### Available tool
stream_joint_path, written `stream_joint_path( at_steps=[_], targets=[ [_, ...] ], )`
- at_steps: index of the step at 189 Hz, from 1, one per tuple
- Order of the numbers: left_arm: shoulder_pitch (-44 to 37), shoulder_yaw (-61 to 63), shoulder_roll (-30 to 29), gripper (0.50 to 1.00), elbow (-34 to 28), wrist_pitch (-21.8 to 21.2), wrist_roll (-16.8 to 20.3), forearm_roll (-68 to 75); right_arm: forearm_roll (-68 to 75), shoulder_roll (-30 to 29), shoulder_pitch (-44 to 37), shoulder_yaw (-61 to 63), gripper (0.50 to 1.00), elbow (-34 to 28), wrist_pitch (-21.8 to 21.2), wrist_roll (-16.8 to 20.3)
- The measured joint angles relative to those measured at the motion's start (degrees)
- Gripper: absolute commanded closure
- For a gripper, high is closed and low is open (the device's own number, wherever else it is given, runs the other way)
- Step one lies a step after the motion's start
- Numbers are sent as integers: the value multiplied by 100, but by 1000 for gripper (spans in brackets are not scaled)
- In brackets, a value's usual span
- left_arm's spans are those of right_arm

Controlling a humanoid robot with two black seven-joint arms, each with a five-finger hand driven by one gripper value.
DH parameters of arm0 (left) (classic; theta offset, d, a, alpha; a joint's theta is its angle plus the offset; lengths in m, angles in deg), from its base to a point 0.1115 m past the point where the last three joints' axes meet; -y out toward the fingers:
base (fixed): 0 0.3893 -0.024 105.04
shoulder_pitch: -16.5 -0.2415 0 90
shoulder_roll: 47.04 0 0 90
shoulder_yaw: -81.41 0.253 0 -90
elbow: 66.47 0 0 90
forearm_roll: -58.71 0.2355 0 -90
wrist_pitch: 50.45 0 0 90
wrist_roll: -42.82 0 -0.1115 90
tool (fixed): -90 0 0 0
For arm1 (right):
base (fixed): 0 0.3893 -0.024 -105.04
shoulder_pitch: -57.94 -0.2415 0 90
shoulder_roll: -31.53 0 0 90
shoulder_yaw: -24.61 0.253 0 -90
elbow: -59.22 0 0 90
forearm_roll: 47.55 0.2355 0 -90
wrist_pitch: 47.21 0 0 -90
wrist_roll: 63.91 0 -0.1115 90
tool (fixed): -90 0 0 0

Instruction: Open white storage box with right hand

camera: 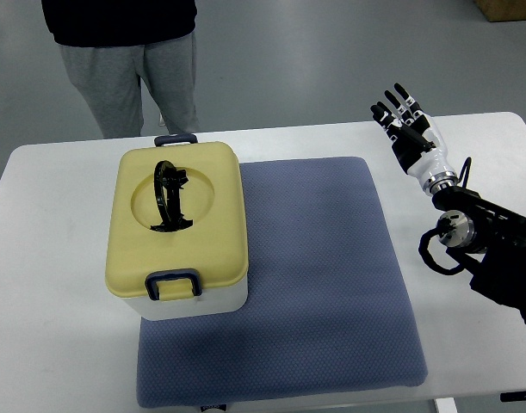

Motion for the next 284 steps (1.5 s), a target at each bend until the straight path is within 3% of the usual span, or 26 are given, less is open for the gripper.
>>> stream_joint_path(
  at_steps=[261, 284],
  targets=[
    [17, 27, 0, 500, -14, -62, 5, 1, -33, 49, -64, -16, 572, -23, 45, -1],
    [17, 27, 0, 500, -14, -62, 5, 1, -35, 59, -167, -18, 572, -40, 357, -1]
  ],
)
